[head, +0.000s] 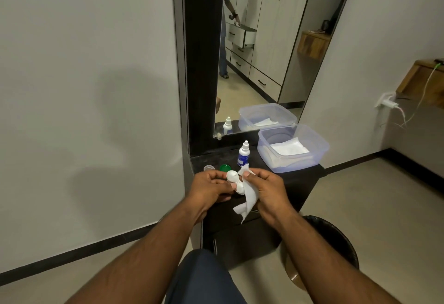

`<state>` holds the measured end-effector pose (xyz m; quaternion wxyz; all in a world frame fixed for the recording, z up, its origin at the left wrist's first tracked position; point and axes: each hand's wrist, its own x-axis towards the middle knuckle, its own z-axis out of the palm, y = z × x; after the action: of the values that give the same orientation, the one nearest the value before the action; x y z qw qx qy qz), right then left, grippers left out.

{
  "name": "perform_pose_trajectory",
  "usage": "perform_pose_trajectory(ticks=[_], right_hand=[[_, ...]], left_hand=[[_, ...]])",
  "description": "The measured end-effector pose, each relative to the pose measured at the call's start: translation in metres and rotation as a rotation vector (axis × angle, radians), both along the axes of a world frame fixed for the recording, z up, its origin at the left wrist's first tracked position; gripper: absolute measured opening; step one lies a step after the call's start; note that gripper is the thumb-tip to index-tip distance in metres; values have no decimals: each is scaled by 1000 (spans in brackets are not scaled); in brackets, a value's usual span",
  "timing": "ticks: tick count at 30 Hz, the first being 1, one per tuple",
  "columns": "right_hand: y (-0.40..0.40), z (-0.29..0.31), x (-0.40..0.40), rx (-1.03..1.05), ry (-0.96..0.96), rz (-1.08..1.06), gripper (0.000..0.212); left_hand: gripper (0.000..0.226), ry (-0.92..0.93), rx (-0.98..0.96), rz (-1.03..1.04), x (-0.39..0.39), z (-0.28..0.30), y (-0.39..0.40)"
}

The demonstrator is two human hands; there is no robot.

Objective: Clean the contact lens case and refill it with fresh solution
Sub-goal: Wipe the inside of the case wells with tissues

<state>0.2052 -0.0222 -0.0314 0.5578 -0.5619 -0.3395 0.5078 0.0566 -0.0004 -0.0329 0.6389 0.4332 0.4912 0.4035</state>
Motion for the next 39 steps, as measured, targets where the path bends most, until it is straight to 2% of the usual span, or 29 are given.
perform_pose_trajectory(ticks=[3, 7, 14, 20, 25, 28, 33, 39], right_hand=[[0, 0, -2, 4, 84, -24, 13], [1, -1, -4, -9, 272, -83, 15], [-3, 6, 3, -80, 219, -144, 6], [-8, 8, 8, -114, -22, -161, 11], [-11, 5, 6, -133, -246, -44, 21], [-13, 2, 5, -39, -359, -60, 23], [-14, -7, 3, 81, -555, -53, 4], [-8, -18, -2, 114, -665, -18, 18]], left_hand=[[21, -6, -21, 2, 3, -3, -2], [20, 24, -49, 0, 1, -3, 2], [18, 32, -96, -39, 0, 2, 1], [12, 101, -101, 47, 6, -1, 2], [7, 132, -120, 64, 7, 1, 5], [10, 130, -138, 82, 8, 1, 6], [11, 144, -200, 68, 8, 3, 11], [17, 179, -296, -38, 5, 10, 17]])
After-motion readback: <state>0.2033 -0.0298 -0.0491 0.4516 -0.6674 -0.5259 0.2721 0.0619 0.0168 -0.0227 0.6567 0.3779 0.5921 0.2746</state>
